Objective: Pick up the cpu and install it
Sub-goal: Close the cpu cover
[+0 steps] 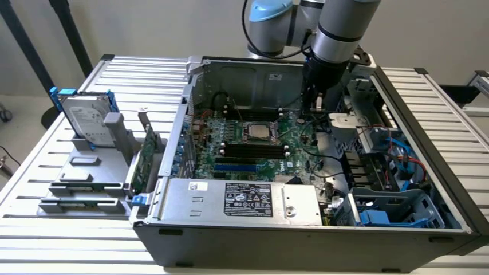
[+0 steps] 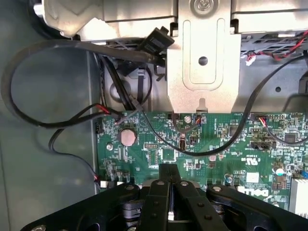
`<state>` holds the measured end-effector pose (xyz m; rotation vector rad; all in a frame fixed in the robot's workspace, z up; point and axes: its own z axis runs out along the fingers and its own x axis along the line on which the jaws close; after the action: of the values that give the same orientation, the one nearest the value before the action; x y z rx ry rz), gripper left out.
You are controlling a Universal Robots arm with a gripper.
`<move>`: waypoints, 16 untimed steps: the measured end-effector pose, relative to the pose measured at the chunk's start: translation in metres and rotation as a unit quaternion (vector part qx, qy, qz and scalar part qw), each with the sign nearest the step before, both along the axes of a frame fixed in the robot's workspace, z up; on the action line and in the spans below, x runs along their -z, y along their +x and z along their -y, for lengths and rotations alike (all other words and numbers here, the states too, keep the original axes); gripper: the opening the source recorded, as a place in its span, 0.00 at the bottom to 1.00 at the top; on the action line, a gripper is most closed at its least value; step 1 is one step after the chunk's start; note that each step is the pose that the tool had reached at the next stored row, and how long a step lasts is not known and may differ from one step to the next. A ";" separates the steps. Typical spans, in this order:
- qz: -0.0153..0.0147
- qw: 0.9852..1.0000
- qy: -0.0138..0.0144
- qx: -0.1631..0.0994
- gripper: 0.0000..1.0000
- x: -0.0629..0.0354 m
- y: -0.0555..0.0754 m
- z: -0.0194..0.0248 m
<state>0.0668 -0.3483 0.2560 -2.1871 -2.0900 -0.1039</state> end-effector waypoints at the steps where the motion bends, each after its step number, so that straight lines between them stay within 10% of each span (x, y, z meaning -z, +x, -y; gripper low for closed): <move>1: 0.000 1.000 0.000 0.000 0.11 0.0019 0.000 -0.0001; 11: -0.001 1.000 0.002 0.000 0.11 0.0180 0.001 -0.0001; 14: -0.010 1.000 0.005 0.000 0.11 0.0184 0.001 -0.0001; 16: -0.024 1.000 0.008 0.000 0.11 0.0184 0.001 -0.0001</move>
<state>0.0675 -0.3482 0.2376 -2.1587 -2.0569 -0.0669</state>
